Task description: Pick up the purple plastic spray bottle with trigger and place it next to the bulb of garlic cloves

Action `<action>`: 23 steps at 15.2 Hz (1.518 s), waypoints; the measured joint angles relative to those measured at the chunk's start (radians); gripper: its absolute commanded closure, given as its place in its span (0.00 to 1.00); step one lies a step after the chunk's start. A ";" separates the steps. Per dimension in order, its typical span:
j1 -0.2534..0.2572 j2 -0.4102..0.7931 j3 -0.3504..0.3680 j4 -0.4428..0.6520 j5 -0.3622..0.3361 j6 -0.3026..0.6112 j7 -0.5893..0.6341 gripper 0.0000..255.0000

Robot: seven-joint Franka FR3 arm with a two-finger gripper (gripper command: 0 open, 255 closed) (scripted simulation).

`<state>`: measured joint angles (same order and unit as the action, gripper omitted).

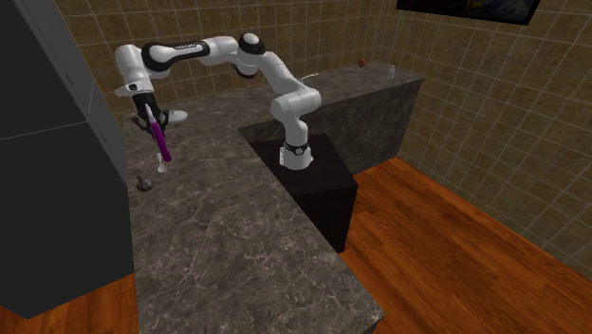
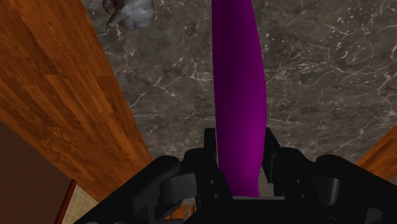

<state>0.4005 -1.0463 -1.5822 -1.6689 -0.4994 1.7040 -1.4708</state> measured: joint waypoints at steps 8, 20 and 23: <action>-0.004 -0.035 -0.048 -0.057 -0.039 0.070 -0.012 1.00; 0.009 -0.090 -0.132 -0.110 -0.101 0.165 -0.032 1.00; 0.009 -0.097 -0.144 -0.117 -0.109 0.177 -0.035 1.00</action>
<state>0.4098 -1.1433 -1.7259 -1.7855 -0.6084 1.8815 -1.5063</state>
